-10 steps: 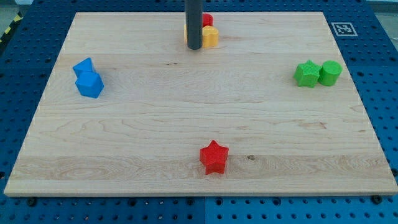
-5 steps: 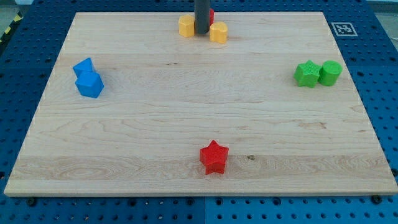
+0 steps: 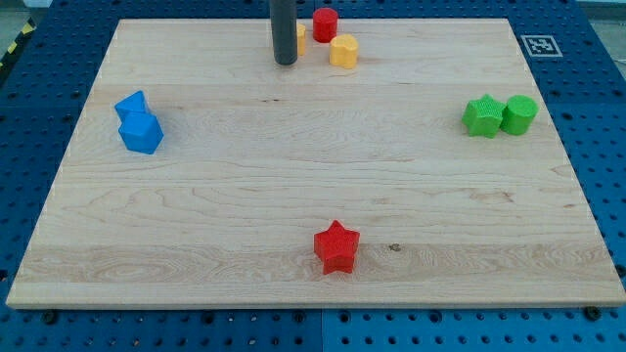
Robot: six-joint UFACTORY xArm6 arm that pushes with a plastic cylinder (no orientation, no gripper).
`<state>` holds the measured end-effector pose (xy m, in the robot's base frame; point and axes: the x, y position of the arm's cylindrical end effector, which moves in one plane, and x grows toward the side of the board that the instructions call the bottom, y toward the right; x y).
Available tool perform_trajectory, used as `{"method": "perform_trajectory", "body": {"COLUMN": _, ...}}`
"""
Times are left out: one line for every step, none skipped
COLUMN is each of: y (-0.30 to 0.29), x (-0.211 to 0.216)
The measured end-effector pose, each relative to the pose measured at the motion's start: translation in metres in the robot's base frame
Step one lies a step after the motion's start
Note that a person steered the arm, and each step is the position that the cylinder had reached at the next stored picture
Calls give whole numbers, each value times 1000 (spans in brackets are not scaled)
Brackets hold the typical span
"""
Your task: Push the yellow blocks close to the red circle
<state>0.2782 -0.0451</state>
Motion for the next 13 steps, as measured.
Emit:
{"method": "perform_trajectory", "body": {"y": 1, "x": -7}}
{"method": "perform_trajectory", "body": {"y": 1, "x": -11}}
{"method": "perform_trajectory", "body": {"y": 1, "x": -17}}
{"method": "perform_trajectory", "body": {"y": 1, "x": -22}}
{"method": "perform_trajectory", "body": {"y": 1, "x": -21}}
{"method": "perform_trajectory", "body": {"y": 8, "x": 3}}
{"method": "perform_trajectory", "body": {"y": 39, "x": 25}}
{"method": "perform_trajectory", "body": {"y": 94, "x": 25}}
{"method": "perform_trajectory", "body": {"y": 143, "x": 25}}
{"method": "perform_trajectory", "body": {"y": 155, "x": 25}}
{"method": "perform_trajectory", "body": {"y": 149, "x": 22}}
{"method": "perform_trajectory", "body": {"y": 128, "x": 11}}
{"method": "perform_trajectory", "body": {"y": 118, "x": 2}}
